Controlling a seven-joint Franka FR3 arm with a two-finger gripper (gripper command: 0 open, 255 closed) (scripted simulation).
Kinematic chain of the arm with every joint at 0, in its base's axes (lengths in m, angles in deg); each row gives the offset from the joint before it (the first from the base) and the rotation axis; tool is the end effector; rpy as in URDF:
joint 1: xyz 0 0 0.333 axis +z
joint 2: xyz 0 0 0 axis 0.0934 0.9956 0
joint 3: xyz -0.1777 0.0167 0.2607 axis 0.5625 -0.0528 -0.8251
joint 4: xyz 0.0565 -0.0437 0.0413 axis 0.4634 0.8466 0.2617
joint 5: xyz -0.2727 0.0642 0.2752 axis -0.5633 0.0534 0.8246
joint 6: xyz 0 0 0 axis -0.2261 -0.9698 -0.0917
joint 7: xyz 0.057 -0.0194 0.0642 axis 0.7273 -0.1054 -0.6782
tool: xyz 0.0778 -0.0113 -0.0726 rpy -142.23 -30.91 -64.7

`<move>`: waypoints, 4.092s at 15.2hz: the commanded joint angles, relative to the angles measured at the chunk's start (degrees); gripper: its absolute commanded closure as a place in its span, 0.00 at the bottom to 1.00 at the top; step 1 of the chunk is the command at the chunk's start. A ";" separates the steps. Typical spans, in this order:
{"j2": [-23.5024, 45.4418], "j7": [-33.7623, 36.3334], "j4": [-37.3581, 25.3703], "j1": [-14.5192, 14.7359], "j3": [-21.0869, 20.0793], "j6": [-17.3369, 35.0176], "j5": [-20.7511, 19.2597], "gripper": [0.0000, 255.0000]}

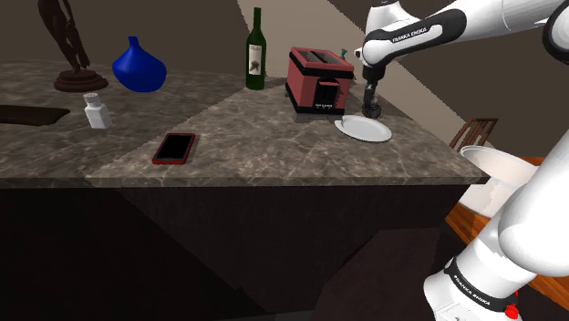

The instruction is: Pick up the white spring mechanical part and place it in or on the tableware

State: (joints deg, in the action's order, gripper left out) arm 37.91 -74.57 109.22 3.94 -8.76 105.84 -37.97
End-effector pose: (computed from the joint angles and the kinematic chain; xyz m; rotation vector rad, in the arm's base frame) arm 0.5462 -0.2167 0.4796 2.7343 0.5952 -0.0858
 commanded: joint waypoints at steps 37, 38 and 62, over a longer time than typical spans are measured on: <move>-1.13 -3.35 -8.37 -0.01 -0.02 -8.85 1.02 1.00; -2.69 -1.92 -6.73 0.70 -0.61 -9.15 0.32 1.00; -13.92 15.17 14.89 6.12 -7.65 -3.81 -4.33 1.00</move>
State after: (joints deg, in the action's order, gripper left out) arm 23.38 -59.71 123.29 10.14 -16.55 101.28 -42.26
